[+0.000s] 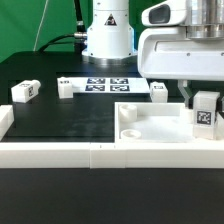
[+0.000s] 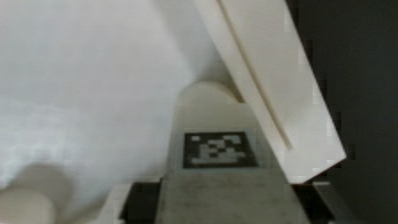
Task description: Assemble one leg
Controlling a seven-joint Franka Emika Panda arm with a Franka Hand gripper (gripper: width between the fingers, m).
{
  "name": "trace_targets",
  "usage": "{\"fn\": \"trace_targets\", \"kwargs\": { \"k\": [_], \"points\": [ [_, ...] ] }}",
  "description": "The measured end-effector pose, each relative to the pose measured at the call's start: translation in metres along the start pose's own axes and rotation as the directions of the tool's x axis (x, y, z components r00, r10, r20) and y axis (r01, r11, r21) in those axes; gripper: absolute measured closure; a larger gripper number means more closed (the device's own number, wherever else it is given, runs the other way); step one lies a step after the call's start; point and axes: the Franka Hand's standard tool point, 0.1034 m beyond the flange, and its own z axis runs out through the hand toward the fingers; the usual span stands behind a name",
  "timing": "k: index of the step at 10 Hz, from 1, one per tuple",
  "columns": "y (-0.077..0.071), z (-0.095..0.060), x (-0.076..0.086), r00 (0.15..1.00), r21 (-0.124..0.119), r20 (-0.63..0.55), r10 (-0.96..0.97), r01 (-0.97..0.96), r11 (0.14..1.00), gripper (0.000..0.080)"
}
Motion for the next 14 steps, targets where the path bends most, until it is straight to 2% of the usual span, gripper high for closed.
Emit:
{"fn": "trace_targets", "kwargs": {
  "k": [1, 3, 5, 10, 12, 13, 14],
  "points": [
    [-0.0001, 0.0003, -0.0003, 0.987, 0.005, 0.001, 0.159, -0.159, 0.987, 0.0508],
    [-0.0007, 0.0006, -0.0020, 0.874, 0.010, 0.002, 0.486, -0.486, 0.874, 0.0508],
    [-0.0003, 0.0006, -0.0015, 0.757, 0.016, 0.022, 0.653, -0.653, 0.757, 0.0508],
    [-0.0013, 0.0007, -0.0022, 0.506, 0.007, 0.054, 0.861, -0.862, 0.507, 0.0508],
    [-0.0018, 0.0010, -0.0030, 0.461, 0.002, 0.063, 0.885, -0.887, 0.461, 0.0508],
    [-0.0019, 0.0010, -0.0031, 0.490, 0.004, 0.063, 0.870, -0.872, 0.490, 0.0419],
    [-0.0012, 0.0008, -0.0022, 0.551, 0.008, 0.062, 0.832, -0.834, 0.552, 0.0238]
  ]
}}
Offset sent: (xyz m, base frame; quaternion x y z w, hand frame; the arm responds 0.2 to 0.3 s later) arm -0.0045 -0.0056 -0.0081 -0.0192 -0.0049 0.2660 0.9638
